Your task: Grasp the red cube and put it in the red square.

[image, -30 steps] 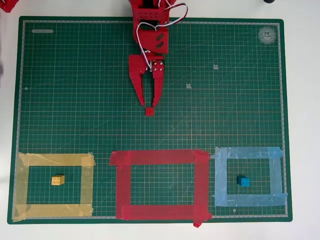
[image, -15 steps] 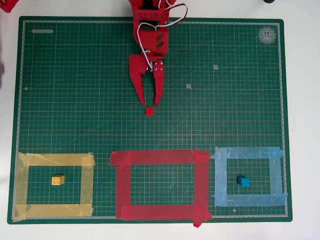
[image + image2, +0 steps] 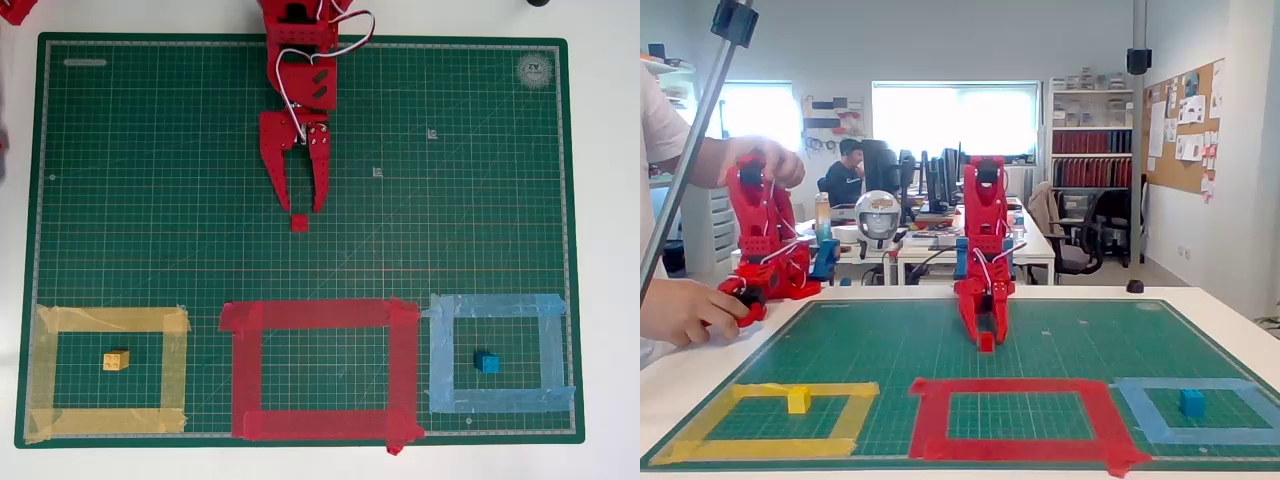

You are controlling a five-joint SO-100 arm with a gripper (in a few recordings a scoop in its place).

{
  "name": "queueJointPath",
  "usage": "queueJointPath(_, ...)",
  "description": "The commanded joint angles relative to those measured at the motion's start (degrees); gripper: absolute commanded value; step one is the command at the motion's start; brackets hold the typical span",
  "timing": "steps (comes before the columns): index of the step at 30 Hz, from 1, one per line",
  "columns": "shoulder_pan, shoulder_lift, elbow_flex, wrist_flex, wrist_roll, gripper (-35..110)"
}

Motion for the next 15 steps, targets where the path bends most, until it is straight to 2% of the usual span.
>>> queueJointPath(1,0.4,0.1,-1.2,-2.7,-2.0,17)
queueJointPath(15,0.4,-1.8,-4.3,-2.7,-2.1,17)
